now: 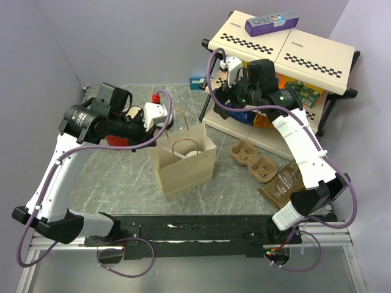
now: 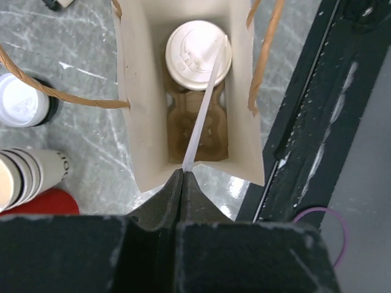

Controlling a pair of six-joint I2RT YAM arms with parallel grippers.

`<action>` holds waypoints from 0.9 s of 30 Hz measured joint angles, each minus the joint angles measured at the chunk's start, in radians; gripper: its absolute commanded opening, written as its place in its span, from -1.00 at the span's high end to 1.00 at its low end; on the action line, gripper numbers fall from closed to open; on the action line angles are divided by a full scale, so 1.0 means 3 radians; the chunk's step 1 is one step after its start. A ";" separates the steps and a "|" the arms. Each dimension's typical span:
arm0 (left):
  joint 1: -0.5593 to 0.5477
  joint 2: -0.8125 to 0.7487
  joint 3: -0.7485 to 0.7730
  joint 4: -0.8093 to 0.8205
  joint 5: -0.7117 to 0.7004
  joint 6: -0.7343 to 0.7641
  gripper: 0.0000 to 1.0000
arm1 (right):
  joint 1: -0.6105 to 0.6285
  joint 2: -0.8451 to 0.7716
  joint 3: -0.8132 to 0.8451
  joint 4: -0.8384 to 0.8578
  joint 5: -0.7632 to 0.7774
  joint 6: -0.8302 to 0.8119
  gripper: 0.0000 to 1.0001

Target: Pack the takeout coffee

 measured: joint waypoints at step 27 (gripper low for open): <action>-0.0149 0.0172 0.0174 0.0557 -0.1047 -0.0142 -0.99 | 0.0000 -0.0001 -0.0014 0.0027 0.0148 0.0193 -0.99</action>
